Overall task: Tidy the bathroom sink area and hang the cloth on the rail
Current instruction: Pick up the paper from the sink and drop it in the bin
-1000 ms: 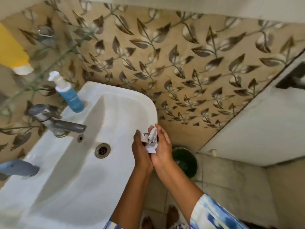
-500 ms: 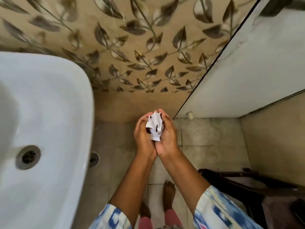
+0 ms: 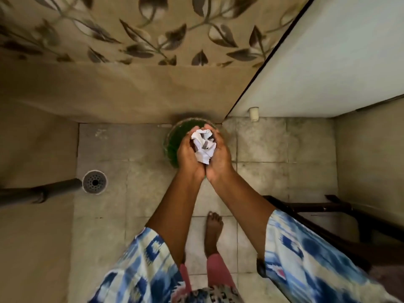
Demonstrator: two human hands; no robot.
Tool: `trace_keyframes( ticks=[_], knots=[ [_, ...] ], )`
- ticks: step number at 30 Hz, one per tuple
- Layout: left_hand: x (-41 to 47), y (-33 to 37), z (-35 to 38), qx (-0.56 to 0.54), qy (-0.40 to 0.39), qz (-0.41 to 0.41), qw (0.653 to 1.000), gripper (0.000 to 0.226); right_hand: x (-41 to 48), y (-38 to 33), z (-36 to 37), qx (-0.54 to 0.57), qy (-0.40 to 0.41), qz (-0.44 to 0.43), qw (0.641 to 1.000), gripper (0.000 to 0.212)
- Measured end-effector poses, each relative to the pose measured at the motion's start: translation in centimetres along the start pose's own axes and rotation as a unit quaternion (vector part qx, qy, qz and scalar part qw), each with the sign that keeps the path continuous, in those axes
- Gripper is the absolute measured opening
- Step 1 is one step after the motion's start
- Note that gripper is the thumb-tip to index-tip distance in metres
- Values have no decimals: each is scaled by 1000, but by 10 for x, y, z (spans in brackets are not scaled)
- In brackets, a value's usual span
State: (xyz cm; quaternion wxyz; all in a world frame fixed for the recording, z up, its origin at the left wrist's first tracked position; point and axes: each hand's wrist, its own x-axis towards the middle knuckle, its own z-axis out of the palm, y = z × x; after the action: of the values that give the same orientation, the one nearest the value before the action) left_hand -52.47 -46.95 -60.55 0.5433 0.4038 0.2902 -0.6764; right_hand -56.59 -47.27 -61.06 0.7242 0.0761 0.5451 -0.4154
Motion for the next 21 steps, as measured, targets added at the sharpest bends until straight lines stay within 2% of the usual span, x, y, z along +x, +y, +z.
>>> trace_keyframes(
  ticks=[4, 7, 9, 12, 16, 21],
  knots=[
    [29, 3, -12, 56, 34, -4, 998, 20, 30, 4, -17, 53, 28, 9, 998, 21],
    [42, 4, -21, 133, 76, 5, 988, 26, 46, 8, -28, -24, 34, 24, 999, 21],
    [48, 3, -27, 164, 102, 32, 981, 23, 50, 9, -31, -40, 49, 37, 997, 21],
    [53, 1, -33, 201, 130, 61, 969, 34, 59, 12, -35, -67, 64, 48, 995, 23],
    [61, 3, -36, 225, 126, 63, 964, 40, 71, 14, -36, -99, 63, 56, 992, 28],
    [66, 8, -40, 309, 103, 69, 943, 36, 77, 12, -38, -208, 68, 54, 974, 43]
  ],
)
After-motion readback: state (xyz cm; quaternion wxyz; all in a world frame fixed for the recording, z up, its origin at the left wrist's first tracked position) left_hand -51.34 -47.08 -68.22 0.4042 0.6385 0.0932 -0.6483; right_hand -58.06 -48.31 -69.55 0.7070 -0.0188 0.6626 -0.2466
